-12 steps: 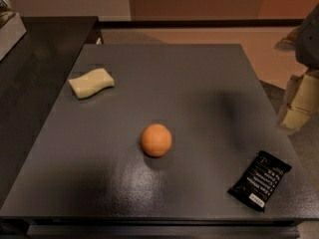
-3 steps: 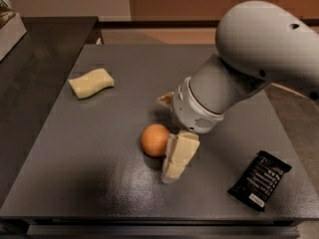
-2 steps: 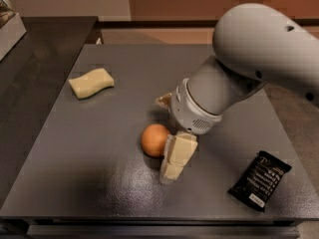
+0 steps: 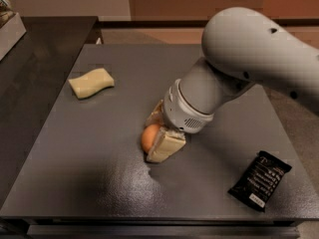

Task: Move orange near sponge

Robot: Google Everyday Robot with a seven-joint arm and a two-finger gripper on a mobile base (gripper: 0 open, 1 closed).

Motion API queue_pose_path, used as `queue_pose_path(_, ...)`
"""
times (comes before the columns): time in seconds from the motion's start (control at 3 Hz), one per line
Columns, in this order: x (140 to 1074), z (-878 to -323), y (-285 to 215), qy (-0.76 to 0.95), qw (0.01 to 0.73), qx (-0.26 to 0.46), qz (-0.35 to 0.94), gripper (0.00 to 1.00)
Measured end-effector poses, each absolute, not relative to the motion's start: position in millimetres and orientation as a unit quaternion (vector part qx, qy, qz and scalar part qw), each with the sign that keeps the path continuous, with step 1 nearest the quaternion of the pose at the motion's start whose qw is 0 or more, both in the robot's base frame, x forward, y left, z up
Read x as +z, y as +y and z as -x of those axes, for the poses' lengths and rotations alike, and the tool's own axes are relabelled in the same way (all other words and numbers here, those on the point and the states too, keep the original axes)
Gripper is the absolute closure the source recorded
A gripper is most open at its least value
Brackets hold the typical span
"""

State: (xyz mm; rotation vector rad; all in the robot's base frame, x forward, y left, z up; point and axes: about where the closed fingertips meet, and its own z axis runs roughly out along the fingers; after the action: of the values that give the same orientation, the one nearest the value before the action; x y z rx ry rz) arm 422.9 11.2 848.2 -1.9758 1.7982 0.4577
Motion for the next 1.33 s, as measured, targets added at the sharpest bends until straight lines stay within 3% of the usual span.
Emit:
queue_pose_path(0.67, 866, -440, 16, 0.652, 0.233, 0.162, 0.703, 0.87)
queue_pose_path(1.0, 887, -461, 27, 0.661, 0.252, 0.153, 0.69, 1.0)
queue_pose_path(1.33, 897, -486, 41, 0.68, 0.27, 0.139, 0.667, 1.0)
